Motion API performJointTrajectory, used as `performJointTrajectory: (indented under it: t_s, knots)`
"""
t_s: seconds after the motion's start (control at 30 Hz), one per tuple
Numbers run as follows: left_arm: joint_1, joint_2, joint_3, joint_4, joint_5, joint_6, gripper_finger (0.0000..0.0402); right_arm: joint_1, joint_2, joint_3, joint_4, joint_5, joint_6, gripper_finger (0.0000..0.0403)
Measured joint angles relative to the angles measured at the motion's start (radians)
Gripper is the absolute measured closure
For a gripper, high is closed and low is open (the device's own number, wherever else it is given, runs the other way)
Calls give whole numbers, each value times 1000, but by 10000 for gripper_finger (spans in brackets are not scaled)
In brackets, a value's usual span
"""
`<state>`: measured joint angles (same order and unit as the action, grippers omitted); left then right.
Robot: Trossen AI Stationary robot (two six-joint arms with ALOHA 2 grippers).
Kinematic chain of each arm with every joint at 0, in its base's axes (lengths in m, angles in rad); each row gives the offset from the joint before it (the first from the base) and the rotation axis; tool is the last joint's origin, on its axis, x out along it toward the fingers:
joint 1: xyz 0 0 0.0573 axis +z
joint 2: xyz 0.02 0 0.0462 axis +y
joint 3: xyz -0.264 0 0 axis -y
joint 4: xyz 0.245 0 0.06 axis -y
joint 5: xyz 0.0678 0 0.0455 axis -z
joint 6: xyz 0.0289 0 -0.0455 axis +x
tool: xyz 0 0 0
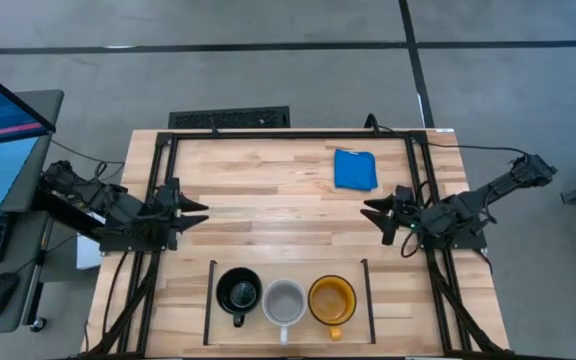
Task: Stack small to large cups/mugs on shelf
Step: Return to Home Position
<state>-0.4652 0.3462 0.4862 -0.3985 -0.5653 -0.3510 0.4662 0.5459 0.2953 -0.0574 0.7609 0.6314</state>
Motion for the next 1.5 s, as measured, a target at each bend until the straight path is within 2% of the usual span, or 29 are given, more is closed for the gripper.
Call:
performJointTrajectory:
  t_s: [0.07, 0.23, 0.43, 0.67, 0.87, 1.03, 1.27, 1.5]
  knots:
    - [0, 0, 0, -1, -26, -6, 283, -16, -10, -9, 14, -1, -28, 202]
    - [0, 0, 0, -46, -205, -9, 283, -83, -25, -13, 20, -54, -87, 202]
    - [0, 6, 0, -55, -217, -28, 283, -162, -25, -13, 43, 4, -227, 202]
    - [0, 6, 0, -55, -203, -18, 283, -222, -22, -13, 44, -12, -225, 202]
    - [14, 6, 0, -59, -214, -9, 283, -312, -23, -13, 44, -219, -231, 202]
    - [85, -25, 0, -111, -205, -8, 283, -448, -22, -13, 57, -372, -290, 202]
    - [205, -136, 0, -131, -146, 109, 283, -675, -22, -13, 156, -639, -402, 202]
    - [289, -254, -19, -204, -105, 105, 283, -844, -24, -41, 197, -812, -438, 202]
